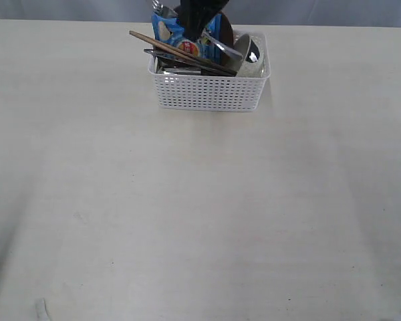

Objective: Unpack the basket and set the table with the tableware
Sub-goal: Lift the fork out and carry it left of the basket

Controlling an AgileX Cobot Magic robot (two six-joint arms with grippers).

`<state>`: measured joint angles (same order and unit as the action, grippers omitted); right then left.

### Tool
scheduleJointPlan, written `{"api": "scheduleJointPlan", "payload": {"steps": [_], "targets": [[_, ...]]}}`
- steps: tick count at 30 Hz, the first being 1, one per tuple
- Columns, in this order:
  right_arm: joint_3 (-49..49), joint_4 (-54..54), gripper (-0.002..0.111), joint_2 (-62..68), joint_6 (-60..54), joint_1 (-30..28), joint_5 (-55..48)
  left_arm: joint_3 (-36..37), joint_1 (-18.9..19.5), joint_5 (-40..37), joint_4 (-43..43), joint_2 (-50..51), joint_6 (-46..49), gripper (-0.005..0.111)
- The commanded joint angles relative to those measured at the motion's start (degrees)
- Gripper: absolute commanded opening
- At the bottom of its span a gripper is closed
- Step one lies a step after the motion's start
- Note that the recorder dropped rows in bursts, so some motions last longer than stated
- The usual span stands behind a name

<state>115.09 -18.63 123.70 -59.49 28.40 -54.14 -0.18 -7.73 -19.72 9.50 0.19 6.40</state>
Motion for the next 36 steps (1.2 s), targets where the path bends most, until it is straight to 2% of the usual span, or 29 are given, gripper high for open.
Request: {"api": "scheduleJointPlan", "payload": {"steps": [1,7,11,15,22,29,36], "targets": [[0.1,-5.9,0.0,-4.0,2.7,0.7,-1.6,0.2,-0.4,0.1,-0.3,-0.2,-0.2,0.0],[0.1,-4.7,0.0,-6.1,21.1,6.8,-7.7,0.2,-0.4,0.1,-0.3,-0.2,-0.2,0.0],[-0.1,3.0,0.0,-6.0,34.9,12.6,-13.1,0.2,-0.4,0.1,-0.3,-0.2,-0.1,0.0],[-0.1,4.3,0.0,-5.8,45.4,16.1,-15.0,0.2,-0.4,0.1,-0.3,-0.2,-0.1,0.0],[-1.7,4.5,0.0,-4.8,60.0,20.5,-11.9,0.2,-0.4,0.1,-0.3,-0.2,-0.1,0.0],[-14.0,5.2,0.0,-4.8,72.8,24.4,1.1,0.2,-0.4,0.1,-0.3,-0.2,-0.1,0.0],[-23.9,5.1,0.0,-4.8,84.3,24.4,9.6,0.2,-0.4,0.1,-0.3,-0.2,-0.1,0.0]]}}
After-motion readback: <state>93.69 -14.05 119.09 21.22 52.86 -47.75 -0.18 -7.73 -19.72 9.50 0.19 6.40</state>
